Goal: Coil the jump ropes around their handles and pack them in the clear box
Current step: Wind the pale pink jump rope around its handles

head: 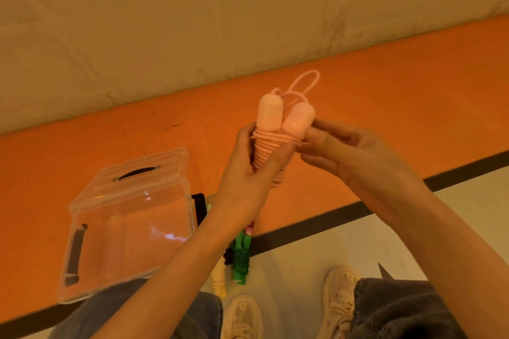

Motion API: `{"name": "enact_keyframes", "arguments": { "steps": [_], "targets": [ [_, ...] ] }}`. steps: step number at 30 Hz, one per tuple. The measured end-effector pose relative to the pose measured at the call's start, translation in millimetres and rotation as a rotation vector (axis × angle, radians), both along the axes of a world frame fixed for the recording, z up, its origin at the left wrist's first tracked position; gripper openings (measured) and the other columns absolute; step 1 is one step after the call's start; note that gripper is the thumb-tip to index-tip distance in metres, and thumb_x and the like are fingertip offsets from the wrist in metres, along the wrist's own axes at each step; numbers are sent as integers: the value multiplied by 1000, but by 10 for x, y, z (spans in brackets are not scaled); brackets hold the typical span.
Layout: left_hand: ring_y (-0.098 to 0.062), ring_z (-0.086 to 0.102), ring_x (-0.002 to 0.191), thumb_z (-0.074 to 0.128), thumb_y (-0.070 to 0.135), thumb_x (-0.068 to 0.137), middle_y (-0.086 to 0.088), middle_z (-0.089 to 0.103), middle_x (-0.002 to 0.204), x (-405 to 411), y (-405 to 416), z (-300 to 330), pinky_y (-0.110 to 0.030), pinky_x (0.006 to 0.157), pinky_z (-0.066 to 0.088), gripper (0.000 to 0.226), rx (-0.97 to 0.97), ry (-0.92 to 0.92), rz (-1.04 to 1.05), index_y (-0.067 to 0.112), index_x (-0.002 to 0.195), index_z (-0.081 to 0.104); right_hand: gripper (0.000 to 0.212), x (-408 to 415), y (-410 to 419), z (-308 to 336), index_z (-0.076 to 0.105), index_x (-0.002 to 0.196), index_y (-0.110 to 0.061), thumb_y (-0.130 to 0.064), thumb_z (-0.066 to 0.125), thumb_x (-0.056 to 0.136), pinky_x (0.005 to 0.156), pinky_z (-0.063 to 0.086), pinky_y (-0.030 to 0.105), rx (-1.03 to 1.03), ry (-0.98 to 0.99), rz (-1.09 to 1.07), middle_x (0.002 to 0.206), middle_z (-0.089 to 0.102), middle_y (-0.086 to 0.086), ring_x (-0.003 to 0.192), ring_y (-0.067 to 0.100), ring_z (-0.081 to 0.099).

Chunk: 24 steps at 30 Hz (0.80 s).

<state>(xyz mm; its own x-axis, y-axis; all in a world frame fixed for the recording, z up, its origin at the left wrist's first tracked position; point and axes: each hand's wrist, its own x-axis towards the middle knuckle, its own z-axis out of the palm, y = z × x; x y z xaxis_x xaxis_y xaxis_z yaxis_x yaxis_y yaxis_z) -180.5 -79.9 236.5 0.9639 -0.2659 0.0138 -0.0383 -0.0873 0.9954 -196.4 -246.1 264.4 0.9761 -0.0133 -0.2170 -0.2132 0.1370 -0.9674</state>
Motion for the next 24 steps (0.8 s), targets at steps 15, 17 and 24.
{"name": "enact_keyframes", "arguments": {
  "steps": [15,17,24],
  "targets": [
    [-10,67,99,64,23,90,4,70,111,14,297,148,-35,89,53,47,87,139,-65,23,133,46,43,-58,315,14,60,124,-8,-8,68,82,74,58,26,30,-6,-90,107,72,9,92,20,71],
    [-12,68,95,66,24,88,3,70,109,5,378,216,-33,82,54,49,85,150,-72,21,133,47,41,-105,370,70,59,124,-7,-7,66,84,74,59,26,47,-9,-75,109,71,10,94,21,70],
    [-9,69,91,66,25,89,3,69,110,-93,566,384,-21,68,56,49,66,178,-105,20,133,45,37,-202,492,248,61,121,-8,-7,66,84,70,58,24,34,-20,-35,103,73,8,91,19,71]
  ]
}}
